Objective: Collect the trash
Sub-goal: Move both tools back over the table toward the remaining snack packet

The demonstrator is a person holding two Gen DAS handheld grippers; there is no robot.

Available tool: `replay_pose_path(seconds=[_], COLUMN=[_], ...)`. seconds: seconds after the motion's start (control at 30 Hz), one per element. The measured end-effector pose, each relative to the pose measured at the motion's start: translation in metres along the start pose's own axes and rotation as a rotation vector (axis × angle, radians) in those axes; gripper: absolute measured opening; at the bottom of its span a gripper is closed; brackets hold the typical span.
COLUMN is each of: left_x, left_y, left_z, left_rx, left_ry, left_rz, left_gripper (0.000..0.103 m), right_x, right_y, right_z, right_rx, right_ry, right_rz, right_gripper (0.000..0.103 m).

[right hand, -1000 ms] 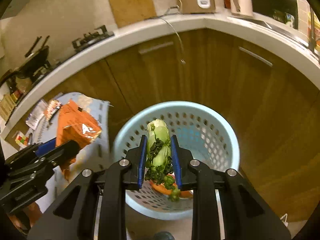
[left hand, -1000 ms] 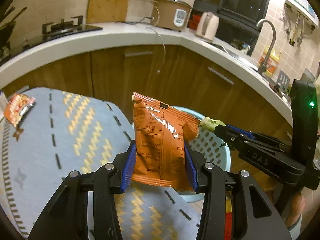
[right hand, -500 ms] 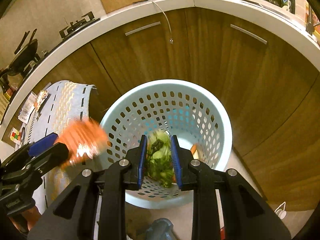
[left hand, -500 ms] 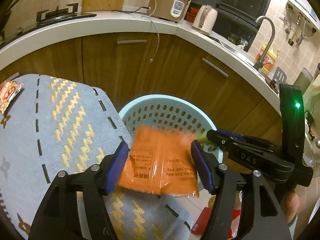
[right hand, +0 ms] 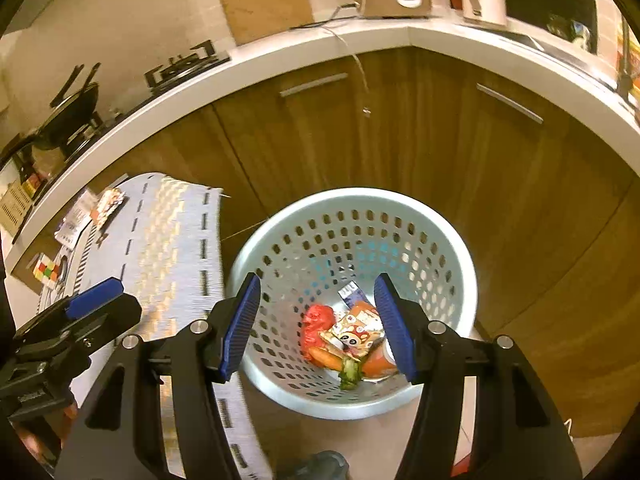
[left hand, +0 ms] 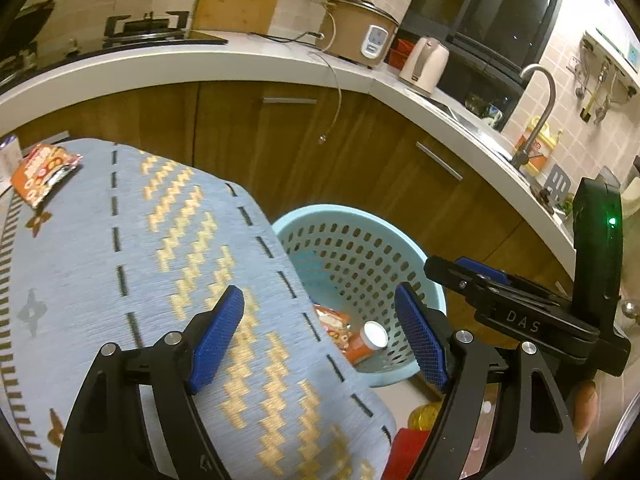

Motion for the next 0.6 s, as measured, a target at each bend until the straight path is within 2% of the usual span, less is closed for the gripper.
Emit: replay_pose_path(seconds=[0.37,0.6], left_x=[-0.053,-0.097], left_y=[-0.046,-0.101], left_z=[-0.008,-0.017], left_rx=[-0.067,-0.12], left_ry=[0.094,0.158], left_rz=[-0.065,-0.172], left_gripper=[0.076,0.076], right_x=[-0.016,-0.015], right_y=[-0.076,-0.162], right_z=[-0.014,-0.026], right_rx=[-0.112,-0.236], right_ry=[0.043,0.057], right_rz=[-0.082,-0.153], right_gripper=[0.055,0.055])
Point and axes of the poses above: each gripper's, at about its wrist camera, not at the fingertips, and x roughly the way its jaws point, y to its right, z to its underside, the point moved 4 cm from there along x, roughly the way its jaws point, and after that the axes turned 5 degrees about z, right-handed, at the moved point
